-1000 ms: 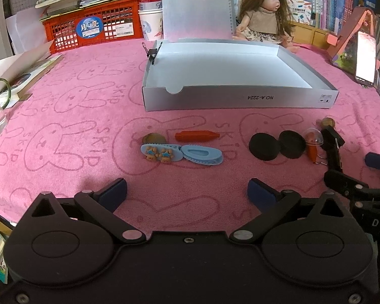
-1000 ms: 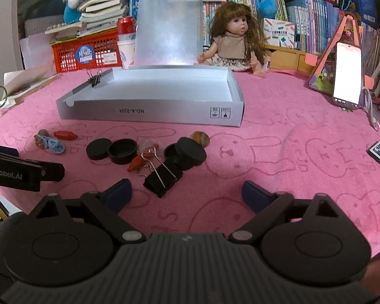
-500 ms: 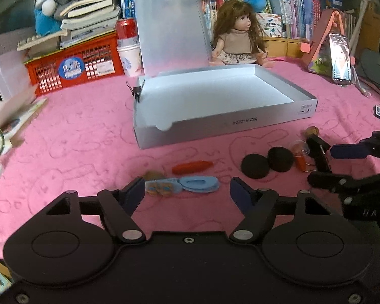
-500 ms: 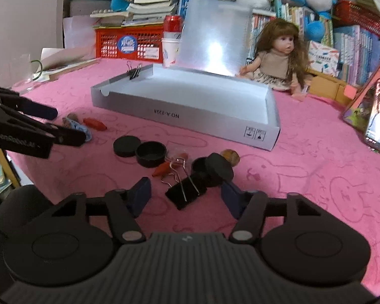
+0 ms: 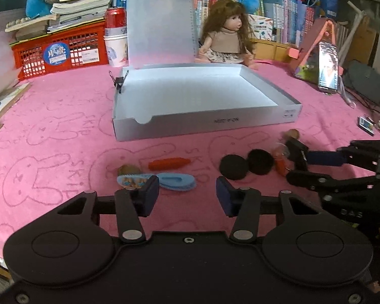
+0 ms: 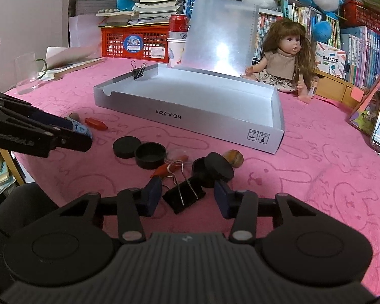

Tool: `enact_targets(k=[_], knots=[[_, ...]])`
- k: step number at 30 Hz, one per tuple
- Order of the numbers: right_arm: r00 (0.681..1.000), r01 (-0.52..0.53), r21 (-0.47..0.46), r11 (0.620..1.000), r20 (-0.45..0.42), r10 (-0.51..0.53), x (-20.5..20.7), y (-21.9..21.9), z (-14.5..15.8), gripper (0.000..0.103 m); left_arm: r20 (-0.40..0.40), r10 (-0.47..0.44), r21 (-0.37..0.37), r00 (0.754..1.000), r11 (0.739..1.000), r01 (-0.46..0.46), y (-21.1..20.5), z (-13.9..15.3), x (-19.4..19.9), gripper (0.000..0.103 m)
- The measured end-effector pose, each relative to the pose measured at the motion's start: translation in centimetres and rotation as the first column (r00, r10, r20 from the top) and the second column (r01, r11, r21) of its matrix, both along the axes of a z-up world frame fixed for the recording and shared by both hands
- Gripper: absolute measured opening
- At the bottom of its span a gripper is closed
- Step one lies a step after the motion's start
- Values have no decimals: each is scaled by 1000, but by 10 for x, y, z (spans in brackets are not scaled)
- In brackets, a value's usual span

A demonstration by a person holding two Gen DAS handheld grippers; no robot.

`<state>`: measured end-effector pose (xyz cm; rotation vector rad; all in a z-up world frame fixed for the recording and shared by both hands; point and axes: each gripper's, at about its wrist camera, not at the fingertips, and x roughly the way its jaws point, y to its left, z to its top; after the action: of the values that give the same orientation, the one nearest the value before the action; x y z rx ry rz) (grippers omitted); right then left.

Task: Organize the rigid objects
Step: 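Grasp the black binder clip with the right tool while the left grasps the blue hair clip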

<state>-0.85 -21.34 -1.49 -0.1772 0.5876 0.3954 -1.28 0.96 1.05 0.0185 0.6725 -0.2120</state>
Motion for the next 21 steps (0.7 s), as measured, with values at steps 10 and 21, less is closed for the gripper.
enact_targets(k=[10, 21], knots=[[1000, 22, 6, 1000, 6, -22, -1, -1, 0, 45, -8, -57, 13, 998, 998, 57, -7, -11, 17, 53], [998, 61, 30, 998, 1, -61, -2, -6, 0, 41, 27, -10, 9, 1000, 1000, 10, -12, -15, 14, 22]])
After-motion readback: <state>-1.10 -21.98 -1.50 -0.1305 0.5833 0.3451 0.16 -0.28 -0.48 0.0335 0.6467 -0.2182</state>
